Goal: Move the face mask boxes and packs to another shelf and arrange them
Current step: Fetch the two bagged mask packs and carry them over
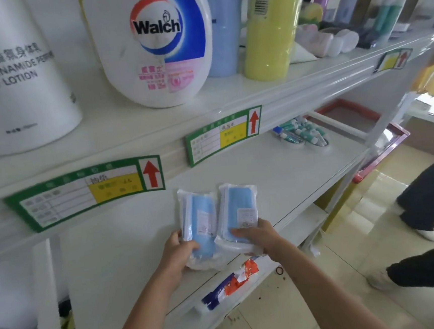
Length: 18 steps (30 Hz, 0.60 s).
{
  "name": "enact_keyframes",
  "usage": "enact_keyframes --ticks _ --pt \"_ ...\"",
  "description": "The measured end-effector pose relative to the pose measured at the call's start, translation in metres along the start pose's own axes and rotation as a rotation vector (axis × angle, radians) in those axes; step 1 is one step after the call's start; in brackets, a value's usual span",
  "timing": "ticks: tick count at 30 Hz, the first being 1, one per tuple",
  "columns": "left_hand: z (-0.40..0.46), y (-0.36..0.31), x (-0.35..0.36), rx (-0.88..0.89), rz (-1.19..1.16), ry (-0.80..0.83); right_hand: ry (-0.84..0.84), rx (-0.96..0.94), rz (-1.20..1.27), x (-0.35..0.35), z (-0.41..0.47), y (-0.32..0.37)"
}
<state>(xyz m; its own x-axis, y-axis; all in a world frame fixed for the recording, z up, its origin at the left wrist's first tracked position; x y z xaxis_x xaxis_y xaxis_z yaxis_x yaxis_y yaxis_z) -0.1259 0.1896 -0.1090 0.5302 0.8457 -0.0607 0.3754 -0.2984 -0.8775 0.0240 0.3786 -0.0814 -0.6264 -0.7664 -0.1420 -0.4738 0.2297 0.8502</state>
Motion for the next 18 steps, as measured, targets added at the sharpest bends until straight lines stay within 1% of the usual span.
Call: enact_keyframes --ticks 3,8,12,18 --pt "-0.004 0.000 0.001 0.027 -0.016 0.051 -0.002 -0.040 0.028 -0.013 -0.004 -0.006" --pt "-0.019 -0.016 0.022 0.094 -0.036 0.134 -0.070 -0.135 0.140 -0.047 -0.018 -0.016" --pt "-0.030 -0.031 0.060 0.151 -0.031 0.274 -0.098 -0.210 0.205 -0.089 -0.041 -0.024" --pt "-0.044 -0.042 0.136 0.217 0.062 0.512 -0.297 -0.295 0.267 -0.162 -0.089 -0.034"
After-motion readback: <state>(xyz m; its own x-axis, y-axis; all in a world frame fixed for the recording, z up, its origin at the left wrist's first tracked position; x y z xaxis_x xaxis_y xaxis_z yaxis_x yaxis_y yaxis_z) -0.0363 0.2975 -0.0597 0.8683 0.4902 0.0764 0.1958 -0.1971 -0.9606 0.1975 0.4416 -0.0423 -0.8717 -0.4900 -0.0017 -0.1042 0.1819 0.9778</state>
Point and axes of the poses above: each hand's wrist, its own z-axis towards the middle knuckle, its own x-axis out of the palm, y = z × x, the point moved 1 cm from there along z, towards the middle knuckle, and after that the axes turned 2 degrees about -y, right-handed, at the moved point
